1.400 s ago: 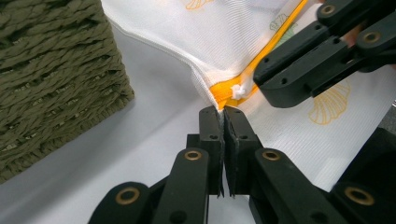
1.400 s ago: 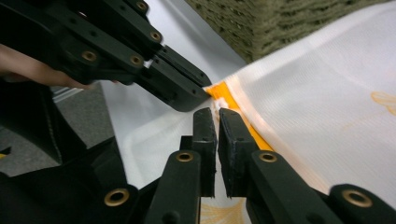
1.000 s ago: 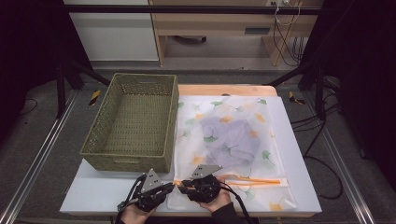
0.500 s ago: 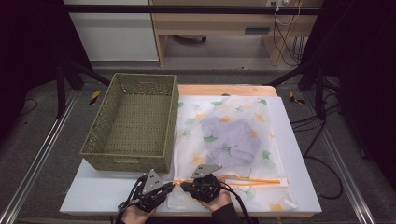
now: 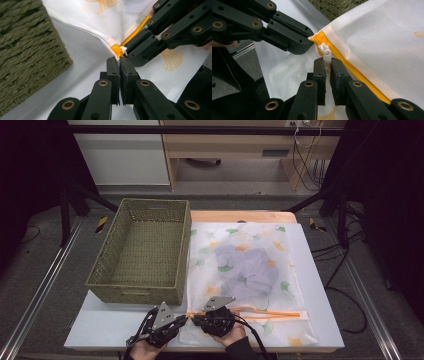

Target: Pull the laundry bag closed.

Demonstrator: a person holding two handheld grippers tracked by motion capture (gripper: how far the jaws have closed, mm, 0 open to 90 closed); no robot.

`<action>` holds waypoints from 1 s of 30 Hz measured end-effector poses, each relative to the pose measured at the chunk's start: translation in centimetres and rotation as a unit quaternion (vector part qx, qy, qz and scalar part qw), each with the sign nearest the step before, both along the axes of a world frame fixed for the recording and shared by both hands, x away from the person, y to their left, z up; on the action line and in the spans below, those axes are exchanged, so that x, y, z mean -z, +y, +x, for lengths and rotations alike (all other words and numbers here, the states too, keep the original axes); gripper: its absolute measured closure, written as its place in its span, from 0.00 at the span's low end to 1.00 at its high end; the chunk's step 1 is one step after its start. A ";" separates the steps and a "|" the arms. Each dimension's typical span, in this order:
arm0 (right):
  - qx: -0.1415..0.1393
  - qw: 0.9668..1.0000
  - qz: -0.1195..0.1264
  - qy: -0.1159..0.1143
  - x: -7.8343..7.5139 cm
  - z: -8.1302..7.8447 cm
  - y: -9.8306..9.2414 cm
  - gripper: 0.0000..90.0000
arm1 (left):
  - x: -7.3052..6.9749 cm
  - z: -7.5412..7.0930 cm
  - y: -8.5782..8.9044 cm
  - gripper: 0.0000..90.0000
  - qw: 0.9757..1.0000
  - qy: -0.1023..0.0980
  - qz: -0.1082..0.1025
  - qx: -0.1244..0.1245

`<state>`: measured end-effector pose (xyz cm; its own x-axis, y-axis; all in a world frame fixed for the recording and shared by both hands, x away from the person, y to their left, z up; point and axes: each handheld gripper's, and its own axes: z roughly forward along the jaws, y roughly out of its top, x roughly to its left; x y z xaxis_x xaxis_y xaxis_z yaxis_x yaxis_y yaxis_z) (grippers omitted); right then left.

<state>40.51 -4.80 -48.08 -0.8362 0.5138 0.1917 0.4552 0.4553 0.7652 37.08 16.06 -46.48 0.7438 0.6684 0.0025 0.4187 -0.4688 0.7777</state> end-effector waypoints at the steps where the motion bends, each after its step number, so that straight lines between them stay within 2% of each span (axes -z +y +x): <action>1: -0.002 1.000 0.000 -0.001 -0.1 -0.1 -0.1 0.93 | 0.1 0.1 0.0 0.95 1.000 0.002 0.000 -0.001; 5: -0.002 1.000 -0.005 -0.001 -0.2 -0.2 -0.3 0.93 | 0.3 0.1 -0.1 0.95 1.000 0.008 0.009 -0.002; 16: 0.008 1.000 -0.011 0.006 0.0 0.0 -0.2 0.93 | 0.3 0.1 -0.3 0.95 1.000 0.010 0.006 0.008; 18: 0.005 1.000 -0.012 0.010 0.0 0.0 0.0 0.92 | 0.3 0.1 -0.2 0.95 1.000 0.011 0.006 0.008; 21: 0.004 1.000 -0.008 0.002 0.0 0.0 -0.1 0.88 | 0.4 0.1 -0.3 0.95 1.000 0.014 0.005 0.010; 25: -0.004 1.000 -0.014 -0.007 -0.2 0.0 0.1 0.94 | 0.3 0.1 -0.3 0.95 1.000 0.014 0.005 0.010; 26: -0.003 1.000 -0.018 -0.008 -0.2 0.0 0.2 1.00 | 0.3 0.1 -0.3 0.95 1.000 0.014 0.006 0.009; 30: -0.002 1.000 -0.027 -0.011 -0.2 -0.1 0.2 1.00 | 0.3 0.2 -0.2 0.95 1.000 0.014 0.003 0.008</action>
